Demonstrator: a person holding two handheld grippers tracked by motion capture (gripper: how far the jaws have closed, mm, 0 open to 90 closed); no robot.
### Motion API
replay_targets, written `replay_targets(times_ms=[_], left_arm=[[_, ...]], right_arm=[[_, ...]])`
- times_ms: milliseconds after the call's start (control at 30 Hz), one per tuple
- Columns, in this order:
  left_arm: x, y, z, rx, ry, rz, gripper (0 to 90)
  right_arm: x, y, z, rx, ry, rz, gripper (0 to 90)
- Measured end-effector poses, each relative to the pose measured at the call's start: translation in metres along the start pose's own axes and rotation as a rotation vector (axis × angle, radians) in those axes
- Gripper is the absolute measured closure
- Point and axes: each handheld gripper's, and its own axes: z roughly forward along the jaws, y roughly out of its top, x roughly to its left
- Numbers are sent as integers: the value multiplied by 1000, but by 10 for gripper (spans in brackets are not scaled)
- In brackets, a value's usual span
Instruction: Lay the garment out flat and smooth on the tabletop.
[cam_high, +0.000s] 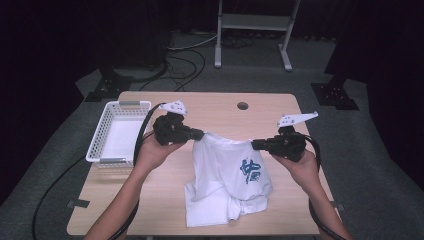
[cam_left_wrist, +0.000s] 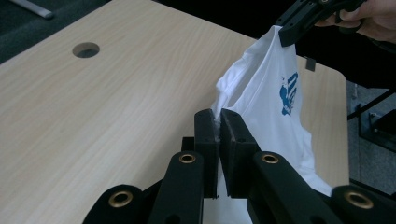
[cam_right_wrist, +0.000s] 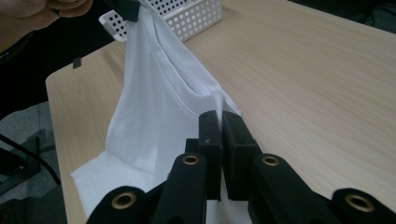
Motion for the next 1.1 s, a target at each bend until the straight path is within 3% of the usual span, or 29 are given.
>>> replay_targets(times_ms=[133,300,333,400,433,500,533,600,767,1100], left_arm=[[18,19,5,0,51,0,860],[61,53,18,-39,179,-36,860],[71,62,22,-45,210,-45,860],[92,81,31,-53,297,-67,853],[102,90,35,-55,332,-93,797],[118,102,40,-52,342,-162,700],[122,106,40,-52,346,-179,656],[126,110,41,-45,339,-186,621],[126,104,43,-33,327,-194,548],[112,68,55,9,293,-234,443]], right_arm=[[-15,17,2,9,-28,-9,873],[-51,56,12,21,-93,7,875],[-60,68,15,25,-119,9,875],[-81,95,23,18,-216,15,874],[-92,110,26,4,-264,40,852],[-110,134,30,-21,-382,90,738],[-116,143,30,-29,-408,123,728],[-119,153,30,-32,-441,131,708],[-117,153,32,-3,-449,105,663],[-107,120,33,29,-419,128,602]])
